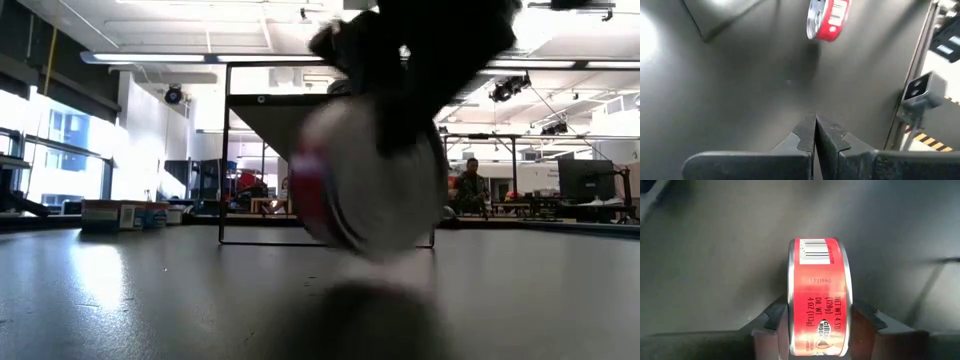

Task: Stack canned seafood by type on shelf
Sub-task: Stack the red tuna can on top of the red tuna can on the shelf

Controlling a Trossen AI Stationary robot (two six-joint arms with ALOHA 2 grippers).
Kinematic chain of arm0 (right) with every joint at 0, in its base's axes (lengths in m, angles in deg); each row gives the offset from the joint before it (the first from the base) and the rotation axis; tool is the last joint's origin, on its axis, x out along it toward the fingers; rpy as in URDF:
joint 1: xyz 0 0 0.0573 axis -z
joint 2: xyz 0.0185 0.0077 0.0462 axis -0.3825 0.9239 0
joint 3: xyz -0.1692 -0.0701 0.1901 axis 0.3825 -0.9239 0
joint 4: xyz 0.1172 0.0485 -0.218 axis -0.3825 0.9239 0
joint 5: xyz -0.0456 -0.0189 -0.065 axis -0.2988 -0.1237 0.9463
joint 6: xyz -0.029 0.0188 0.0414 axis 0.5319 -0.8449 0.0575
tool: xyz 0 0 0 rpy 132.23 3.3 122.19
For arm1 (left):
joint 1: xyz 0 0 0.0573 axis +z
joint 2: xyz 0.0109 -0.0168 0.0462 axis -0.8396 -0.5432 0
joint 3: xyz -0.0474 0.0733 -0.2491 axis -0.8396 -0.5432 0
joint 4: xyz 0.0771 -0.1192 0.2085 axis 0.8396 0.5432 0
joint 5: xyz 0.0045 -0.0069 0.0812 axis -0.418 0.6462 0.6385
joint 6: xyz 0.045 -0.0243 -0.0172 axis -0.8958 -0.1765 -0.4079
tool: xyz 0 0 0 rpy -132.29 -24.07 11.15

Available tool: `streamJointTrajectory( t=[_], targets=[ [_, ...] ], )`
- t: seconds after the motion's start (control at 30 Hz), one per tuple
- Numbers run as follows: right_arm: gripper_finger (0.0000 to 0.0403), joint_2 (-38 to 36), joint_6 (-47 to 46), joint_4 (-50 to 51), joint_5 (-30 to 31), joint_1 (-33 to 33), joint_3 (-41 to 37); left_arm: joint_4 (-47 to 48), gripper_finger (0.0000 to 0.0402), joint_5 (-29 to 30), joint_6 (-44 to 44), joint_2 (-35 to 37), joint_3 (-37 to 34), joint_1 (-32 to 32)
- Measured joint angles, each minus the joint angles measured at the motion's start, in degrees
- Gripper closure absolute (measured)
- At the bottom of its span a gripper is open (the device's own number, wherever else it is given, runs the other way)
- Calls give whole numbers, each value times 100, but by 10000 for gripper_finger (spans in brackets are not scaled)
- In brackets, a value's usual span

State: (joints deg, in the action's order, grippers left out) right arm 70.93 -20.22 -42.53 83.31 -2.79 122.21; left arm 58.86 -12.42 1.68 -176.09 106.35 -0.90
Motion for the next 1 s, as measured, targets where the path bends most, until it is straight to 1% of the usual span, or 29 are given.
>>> streamJointTrajectory(
  t=[0.1,0.17,0.23,0.3,0.37,0.43,0.5,0.6,0.67,0.7,0.77,0.83,0.93,1.0],
  targets=[
    [282,-78,37,419,376,-73,729,436,401,188,-133,556,3,-19],
    [282,-115,139,658,655,-105,1376,816,401,514,-316,1014,9,-40],
    [282,-117,360,883,1107,-114,2043,1191,401,1008,-580,1479,9,-67],
    [282,-117,664,1056,1747,-82,2635,1464,401,1583,-937,1896,9,-69],
    [282,-122,1000,1269,2512,48,3115,1614,401,2020,-1300,2213,7,-40],
    [282,-130,1163,1598,3235,266,3483,1667,401,2219,-1701,2414,4,12],
    [282,-129,1244,1921,3840,548,3749,1661,401,2216,-2109,2533,4,69],
    [282,-128,1394,2336,4719,1046,3990,1655,401,1931,-2606,2565,0,137],
    [282,-128,1492,2476,5131,1437,4039,1632,401,1511,-2881,2546,-7,182],
    [282,-128,1564,2521,5236,1627,4026,1575,401,1251,-3025,2532,-7,221],
    [282,-116,1682,2677,5311,1988,4018,1419,401,696,-3350,2468,-7,311],
    [282,-70,1789,2838,5324,2283,4013,1068,401,111,-3758,2404,-55,430],
    [282,-40,1976,3113,5331,2601,4010,-105,401,-745,-4545,2413,-503,707],
    [282,-14,2008,3099,5335,2769,4010,-1015,401,-1281,-4924,2400,-974,886]
  ],
)
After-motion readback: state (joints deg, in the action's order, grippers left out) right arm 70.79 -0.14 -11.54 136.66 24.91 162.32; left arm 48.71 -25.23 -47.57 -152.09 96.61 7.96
